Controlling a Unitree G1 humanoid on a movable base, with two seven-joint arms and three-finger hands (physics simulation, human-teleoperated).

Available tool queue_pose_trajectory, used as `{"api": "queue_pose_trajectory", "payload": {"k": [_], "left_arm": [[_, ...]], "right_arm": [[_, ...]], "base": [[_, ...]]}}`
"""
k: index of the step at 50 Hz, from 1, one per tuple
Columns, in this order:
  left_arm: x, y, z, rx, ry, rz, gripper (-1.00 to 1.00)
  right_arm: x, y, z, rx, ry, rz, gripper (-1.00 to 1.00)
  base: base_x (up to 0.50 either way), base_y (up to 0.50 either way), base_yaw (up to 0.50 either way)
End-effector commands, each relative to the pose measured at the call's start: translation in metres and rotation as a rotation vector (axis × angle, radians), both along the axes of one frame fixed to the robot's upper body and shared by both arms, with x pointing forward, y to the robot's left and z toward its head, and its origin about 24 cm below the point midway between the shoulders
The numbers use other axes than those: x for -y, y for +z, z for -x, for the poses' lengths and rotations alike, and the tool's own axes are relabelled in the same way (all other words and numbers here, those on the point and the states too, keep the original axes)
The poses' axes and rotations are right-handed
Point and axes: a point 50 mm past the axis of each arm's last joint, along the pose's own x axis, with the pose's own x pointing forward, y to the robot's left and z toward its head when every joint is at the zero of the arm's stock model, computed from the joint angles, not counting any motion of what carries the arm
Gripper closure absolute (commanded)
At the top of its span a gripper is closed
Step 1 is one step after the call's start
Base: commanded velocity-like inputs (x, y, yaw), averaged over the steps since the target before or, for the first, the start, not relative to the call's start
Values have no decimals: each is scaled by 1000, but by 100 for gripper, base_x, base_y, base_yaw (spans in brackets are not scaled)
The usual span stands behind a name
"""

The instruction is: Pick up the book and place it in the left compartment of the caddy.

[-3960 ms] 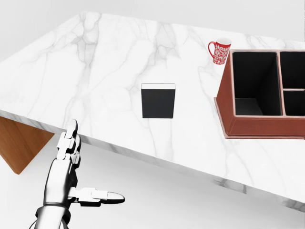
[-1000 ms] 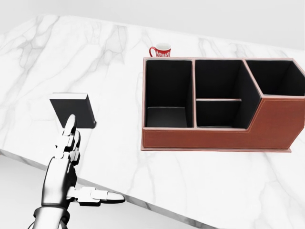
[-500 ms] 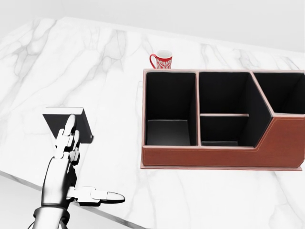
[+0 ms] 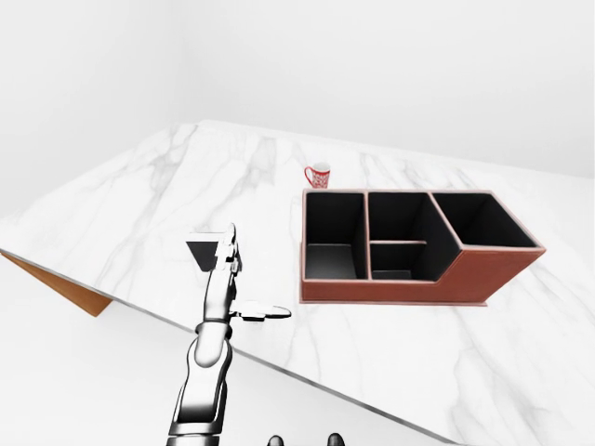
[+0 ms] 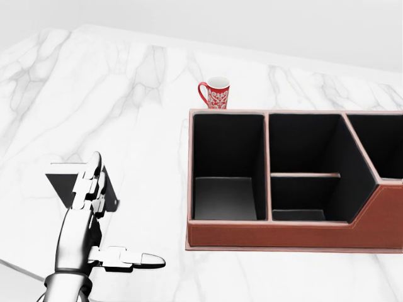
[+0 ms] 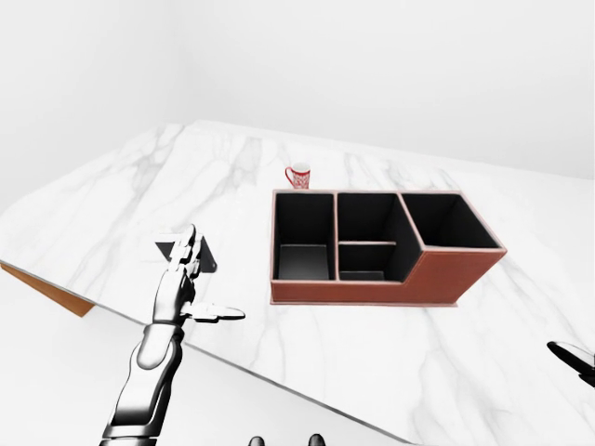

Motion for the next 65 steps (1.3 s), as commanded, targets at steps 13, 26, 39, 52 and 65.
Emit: {"api": "queue_pose_trajectory", "payload": {"k": [13, 26, 39, 52, 65], "left_arm": [[0, -1, 0, -5, 1, 2, -100], [-2, -2, 0, -10, 6, 13, -100], [0, 0, 0, 1, 1, 12, -100], [-3, 5, 5, 28, 63, -67, -100], [-8, 31, 16, 189, 246, -340, -100]], "right_arm": [[0, -3, -1, -5, 7, -9, -100], [0, 0, 0, 1, 6, -2, -100], [0, 1, 1, 4, 1, 5, -100], [-2, 0, 0, 11, 17, -1, -100], [-2, 3, 1, 21, 10, 7, -100]], "base": [[19, 8, 0], [19, 7, 0], [19, 7, 0], [10, 3, 0], [0, 0, 0]]}}
